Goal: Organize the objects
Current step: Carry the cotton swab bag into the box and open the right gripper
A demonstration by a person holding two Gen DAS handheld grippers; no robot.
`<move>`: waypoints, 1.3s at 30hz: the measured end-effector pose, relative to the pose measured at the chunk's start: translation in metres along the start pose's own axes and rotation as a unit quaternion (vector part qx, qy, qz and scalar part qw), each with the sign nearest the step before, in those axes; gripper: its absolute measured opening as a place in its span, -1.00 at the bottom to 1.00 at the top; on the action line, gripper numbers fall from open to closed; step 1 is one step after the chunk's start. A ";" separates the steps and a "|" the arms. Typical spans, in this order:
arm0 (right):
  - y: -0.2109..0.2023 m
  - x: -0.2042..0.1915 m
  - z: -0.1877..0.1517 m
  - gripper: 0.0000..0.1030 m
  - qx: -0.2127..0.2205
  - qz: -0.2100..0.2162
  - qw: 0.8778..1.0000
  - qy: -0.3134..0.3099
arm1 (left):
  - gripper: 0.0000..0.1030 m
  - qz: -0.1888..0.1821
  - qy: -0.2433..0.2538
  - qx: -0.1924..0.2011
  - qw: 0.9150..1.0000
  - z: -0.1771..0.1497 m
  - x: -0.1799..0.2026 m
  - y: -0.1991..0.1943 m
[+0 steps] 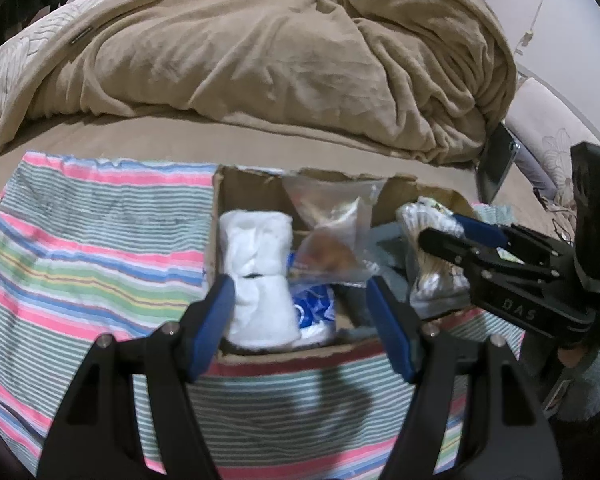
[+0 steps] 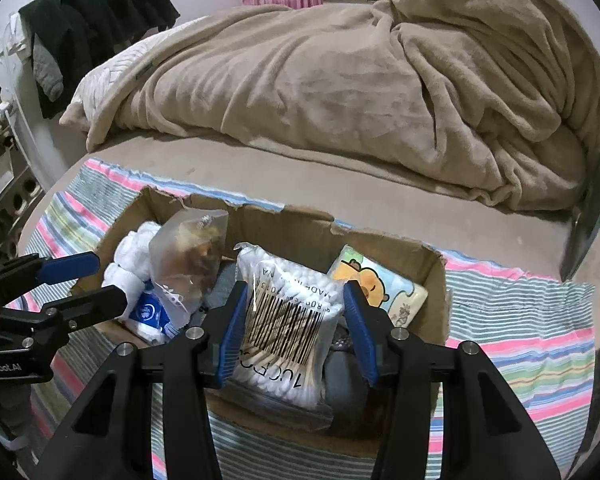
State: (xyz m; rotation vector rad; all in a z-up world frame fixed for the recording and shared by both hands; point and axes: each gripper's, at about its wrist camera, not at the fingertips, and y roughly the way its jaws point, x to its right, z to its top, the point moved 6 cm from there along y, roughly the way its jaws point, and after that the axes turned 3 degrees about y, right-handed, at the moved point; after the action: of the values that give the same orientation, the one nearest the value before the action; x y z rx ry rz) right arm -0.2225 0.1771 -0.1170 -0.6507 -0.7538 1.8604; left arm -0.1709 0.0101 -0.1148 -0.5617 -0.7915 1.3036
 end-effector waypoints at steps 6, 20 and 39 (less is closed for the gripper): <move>0.011 0.001 -0.008 -0.02 -0.007 0.000 1.000 0.000 | 0.35 0.005 0.004 0.000 1.000 -0.004 0.002 0.002; -0.013 -0.002 -0.009 0.29 0.003 0.002 1.000 0.021 | 0.35 0.002 0.007 0.006 1.000 -0.012 0.012 -0.017; -0.101 -0.030 -0.024 0.48 0.036 0.013 0.999 0.023 | 0.35 -0.001 0.009 0.012 1.000 -0.045 0.038 -0.082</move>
State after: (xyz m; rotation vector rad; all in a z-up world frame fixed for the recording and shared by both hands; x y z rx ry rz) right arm -0.1350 0.1870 -0.0551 -0.6576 -0.6479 1.8806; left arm -0.0818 0.0346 -0.0731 -0.5536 -0.7600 1.3028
